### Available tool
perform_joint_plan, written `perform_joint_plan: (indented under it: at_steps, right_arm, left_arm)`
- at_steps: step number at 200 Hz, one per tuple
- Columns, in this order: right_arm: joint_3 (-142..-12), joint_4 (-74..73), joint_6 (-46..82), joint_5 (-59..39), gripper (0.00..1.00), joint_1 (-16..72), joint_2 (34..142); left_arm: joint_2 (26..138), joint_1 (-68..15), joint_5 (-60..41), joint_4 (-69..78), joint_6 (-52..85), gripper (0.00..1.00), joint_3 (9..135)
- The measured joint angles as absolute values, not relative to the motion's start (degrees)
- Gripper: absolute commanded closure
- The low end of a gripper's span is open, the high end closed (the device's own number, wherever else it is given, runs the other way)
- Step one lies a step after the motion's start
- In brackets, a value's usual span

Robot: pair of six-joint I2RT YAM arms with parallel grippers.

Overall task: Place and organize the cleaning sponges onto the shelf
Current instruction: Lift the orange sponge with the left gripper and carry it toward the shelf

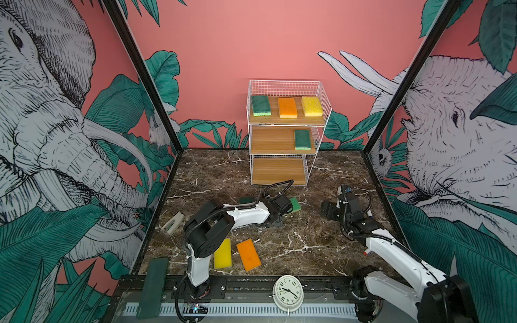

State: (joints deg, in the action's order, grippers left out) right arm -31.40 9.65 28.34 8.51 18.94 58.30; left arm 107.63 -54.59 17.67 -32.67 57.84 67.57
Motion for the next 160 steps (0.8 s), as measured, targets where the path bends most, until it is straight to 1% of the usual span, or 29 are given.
perform_joint_plan:
  at_steps: [25,49,60,106,130,160]
  right_arm:
    - [-31.4,9.6,28.3,8.3,0.08,18.6,58.3]
    - [-31.4,9.6,28.3,8.1,0.08,18.3,58.3]
    - [-31.4,9.6,28.3,8.1,0.08,18.3,58.3]
    - [-31.4,9.6,28.3,7.8,0.08,17.9,58.3]
    - [-31.4,9.6,28.2,7.6,0.08,17.7,57.7]
    - [-31.4,9.6,28.0,7.0,0.08,17.6,57.4]
  left_arm:
    - [107.6,-54.2,17.6,-33.1,59.4,0.21,67.6]
    - [107.2,-53.9,17.6,-32.9,59.5,0.34,66.9]
    - [106.7,-53.8,17.6,-32.5,58.9,0.37,66.2]
    - [104.0,-53.5,15.1,-30.2,50.8,0.44,64.3]
    - [100.7,-53.5,14.1,-29.8,45.8,0.45,64.3]
    - [93.4,-53.5,14.6,-29.7,40.1,0.45,64.5]
